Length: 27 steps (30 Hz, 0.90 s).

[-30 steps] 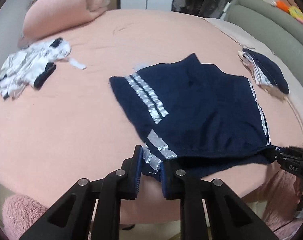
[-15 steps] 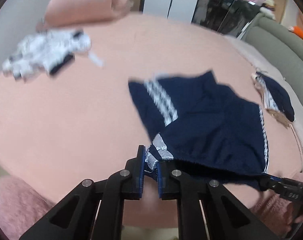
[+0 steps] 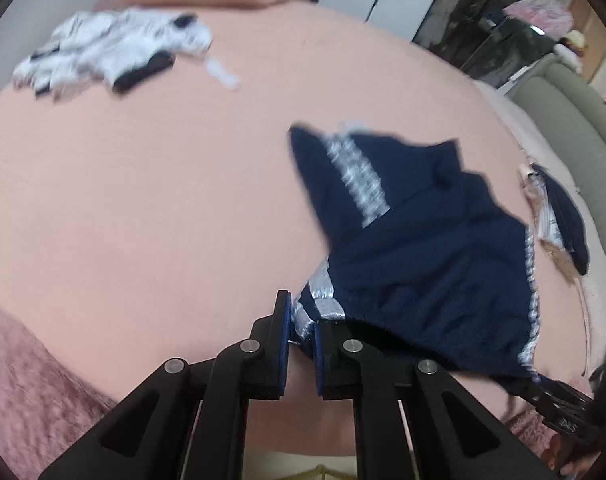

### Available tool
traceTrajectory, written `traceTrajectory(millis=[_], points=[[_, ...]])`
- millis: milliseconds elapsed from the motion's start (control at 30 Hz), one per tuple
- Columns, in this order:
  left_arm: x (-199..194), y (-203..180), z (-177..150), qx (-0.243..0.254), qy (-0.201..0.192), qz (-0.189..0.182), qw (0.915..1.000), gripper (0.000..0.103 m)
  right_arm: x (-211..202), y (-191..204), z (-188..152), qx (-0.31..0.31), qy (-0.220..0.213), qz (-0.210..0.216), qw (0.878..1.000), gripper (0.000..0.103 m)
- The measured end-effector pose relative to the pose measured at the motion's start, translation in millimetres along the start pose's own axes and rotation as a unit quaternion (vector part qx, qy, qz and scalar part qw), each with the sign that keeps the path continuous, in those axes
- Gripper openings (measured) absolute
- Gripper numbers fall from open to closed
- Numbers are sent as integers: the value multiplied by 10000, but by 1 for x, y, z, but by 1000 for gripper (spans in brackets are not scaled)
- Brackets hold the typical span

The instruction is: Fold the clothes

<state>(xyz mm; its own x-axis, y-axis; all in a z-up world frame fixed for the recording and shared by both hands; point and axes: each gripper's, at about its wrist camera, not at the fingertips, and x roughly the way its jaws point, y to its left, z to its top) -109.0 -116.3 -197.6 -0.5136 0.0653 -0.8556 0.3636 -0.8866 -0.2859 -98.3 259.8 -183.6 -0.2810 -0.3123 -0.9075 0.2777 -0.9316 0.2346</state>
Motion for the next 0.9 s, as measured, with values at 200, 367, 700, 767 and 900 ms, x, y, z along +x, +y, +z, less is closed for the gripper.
traceTrajectory(millis=[200,367,700,767,900], points=[[-48,-17,19,132,-479,-838,9952,7,-36,-5,19,54,-521,287,9982,4],[-141,-48,55,477,-1355,-1489,9784,7,-140,-6,55,-5,-1676,634,9838,4],[-230,-105,115,1301,-1751,-2020,9548,7,-283,17,107,-370,-3174,1084,9413,5],[-199,-103,130,1167,-1482,-1940,9627,7,-249,9,123,-296,-2825,762,9558,5],[-153,-108,172,979,-1118,-1778,9728,7,-191,-14,159,59,-2143,775,9737,5]])
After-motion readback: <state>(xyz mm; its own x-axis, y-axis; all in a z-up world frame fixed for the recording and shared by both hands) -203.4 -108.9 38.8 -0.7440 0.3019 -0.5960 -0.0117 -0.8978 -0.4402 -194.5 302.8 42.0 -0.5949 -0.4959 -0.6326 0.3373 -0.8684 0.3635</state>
